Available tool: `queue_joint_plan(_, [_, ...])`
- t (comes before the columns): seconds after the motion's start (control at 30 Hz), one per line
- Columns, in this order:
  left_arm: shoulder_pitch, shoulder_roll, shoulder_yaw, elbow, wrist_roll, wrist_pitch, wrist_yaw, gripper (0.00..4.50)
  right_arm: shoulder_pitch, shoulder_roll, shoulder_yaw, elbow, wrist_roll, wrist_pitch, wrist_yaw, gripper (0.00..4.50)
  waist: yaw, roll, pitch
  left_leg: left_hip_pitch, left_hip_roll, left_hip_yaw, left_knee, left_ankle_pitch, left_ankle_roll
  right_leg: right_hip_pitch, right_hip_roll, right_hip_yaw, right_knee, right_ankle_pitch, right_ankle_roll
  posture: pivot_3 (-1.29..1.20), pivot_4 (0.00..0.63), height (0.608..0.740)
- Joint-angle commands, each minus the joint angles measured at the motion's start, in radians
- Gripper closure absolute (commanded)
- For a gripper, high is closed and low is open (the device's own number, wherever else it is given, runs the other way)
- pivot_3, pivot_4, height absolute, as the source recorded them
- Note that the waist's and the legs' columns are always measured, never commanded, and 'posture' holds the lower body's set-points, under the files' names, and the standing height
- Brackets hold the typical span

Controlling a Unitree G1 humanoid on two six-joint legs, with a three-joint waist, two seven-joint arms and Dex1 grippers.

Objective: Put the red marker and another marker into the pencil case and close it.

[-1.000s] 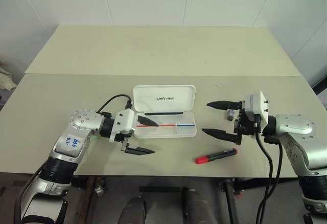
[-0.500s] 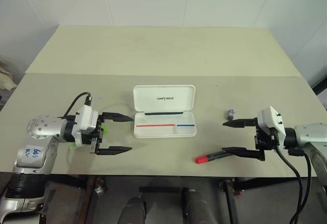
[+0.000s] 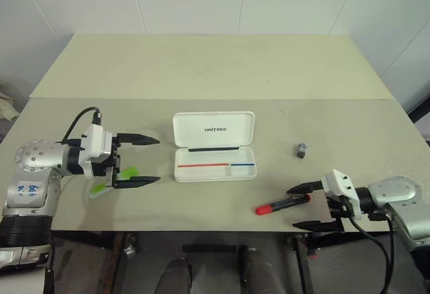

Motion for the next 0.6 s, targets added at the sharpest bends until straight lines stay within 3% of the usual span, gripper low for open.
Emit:
queue_joint_plan(0.03, [0.004, 0.020, 0.031, -0.027, -0.011, -0.006, 0.013, 0.03, -0.031, 0.012, 0.007, 0.037, -0.007, -0.033, 0.027, 0.00, 0.001, 0.000, 0.000, 0.000, 0.000, 0.000, 0.000, 0.000, 0.000, 0.000, 0.000, 0.000, 0.000, 0.000, 0.000, 0.00, 0.150, 0.740])
queue_joint_plan(0.1, [0.010, 0.021, 0.032, -0.032, -0.011, -0.006, 0.015, 0.03, -0.055, 0.024, 0.025, 0.076, -0.017, -0.050, 0.047, 0.00, 0.001, 0.000, 0.000, 0.001, 0.000, 0.000, 0.000, 0.000, 0.000, 0.000, 0.000, 0.000, 0.000, 0.000, 0.000, 0.00, 0.150, 0.740])
queue_joint_plan(0.23, [0.019, 0.023, 0.036, -0.046, -0.014, -0.002, 0.024, 0.00, -0.097, 0.046, 0.051, 0.140, -0.025, -0.085, 0.076, 0.92, -0.004, 0.000, 0.000, 0.001, 0.000, 0.000, 0.000, 0.000, 0.000, 0.000, 0.000, 0.000, 0.001, 0.000, 0.000, 0.00, 0.150, 0.740])
queue_joint_plan(0.5, [0.015, 0.032, 0.046, -0.043, -0.013, -0.007, 0.032, 0.00, -0.154, 0.077, 0.064, 0.220, -0.044, -0.139, 0.087, 3.84, -0.004, 0.000, 0.000, 0.001, 0.000, 0.000, -0.001, 0.000, 0.000, 0.000, 0.000, 0.000, 0.001, 0.000, 0.000, 0.00, 0.150, 0.740])
queue_joint_plan(0.6, [0.023, 0.033, 0.047, -0.043, -0.009, -0.014, 0.037, 0.00, -0.172, 0.088, 0.061, 0.241, -0.056, -0.164, 0.073, 3.84, -0.009, 0.000, 0.000, 0.001, 0.000, 0.000, 0.000, 0.000, 0.000, 0.000, 0.000, 0.000, 0.002, 0.000, 0.000, 0.00, 0.150, 0.740])
